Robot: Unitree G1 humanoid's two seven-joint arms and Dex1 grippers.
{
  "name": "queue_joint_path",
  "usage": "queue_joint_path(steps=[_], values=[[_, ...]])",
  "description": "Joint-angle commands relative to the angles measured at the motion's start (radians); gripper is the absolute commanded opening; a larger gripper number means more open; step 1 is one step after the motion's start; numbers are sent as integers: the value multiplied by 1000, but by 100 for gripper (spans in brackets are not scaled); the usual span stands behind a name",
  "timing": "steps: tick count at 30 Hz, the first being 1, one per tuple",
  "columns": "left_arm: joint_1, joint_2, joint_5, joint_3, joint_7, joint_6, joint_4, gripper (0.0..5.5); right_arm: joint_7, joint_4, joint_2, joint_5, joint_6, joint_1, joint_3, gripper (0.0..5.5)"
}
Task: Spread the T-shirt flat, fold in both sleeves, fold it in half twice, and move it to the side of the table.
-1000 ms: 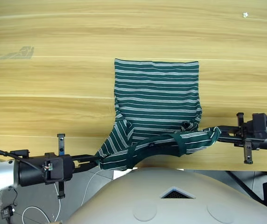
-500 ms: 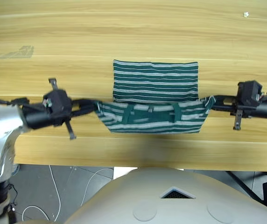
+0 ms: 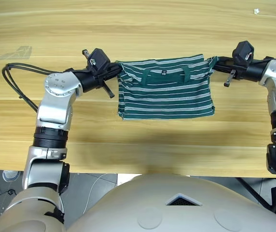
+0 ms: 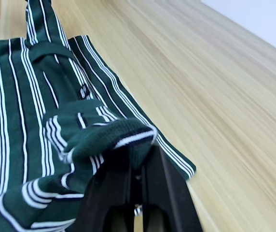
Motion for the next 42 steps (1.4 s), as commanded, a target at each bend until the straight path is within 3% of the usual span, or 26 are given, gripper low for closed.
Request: queue_joint_path(steps=[1,3,8,9,15,20,27,31,35,42], values=[[-28,-7,0,38,21,-15,20,0,-6,55,33,-22,-39,-65,-16,0],[-35,-13,-7,58,35,-22,30,0,-17,85,46,-30,-55,-84,-20,0],[-24,-29,-25,124,82,-37,33,81,-69,166,80,-58,-93,-133,-36,0],[-25,-36,-24,141,106,-36,43,100,-100,193,85,-82,-101,-145,-30,35],[-80,-108,13,214,333,-7,182,187,-378,336,142,-234,-153,-223,0,130],[-81,-162,-21,213,341,-30,153,266,-617,442,159,-373,-154,-276,50,220],[-35,-218,-44,215,342,-59,102,356,-696,456,154,-449,-258,-236,85,226],[-22,-235,-45,233,368,-78,88,416,-591,423,148,-488,-370,-181,152,226],[0,-248,-43,225,373,-78,45,416,-584,437,134,-590,-393,-176,237,226],[40,-254,-30,197,367,-63,-27,416,-939,557,102,-988,-251,-252,545,226]])
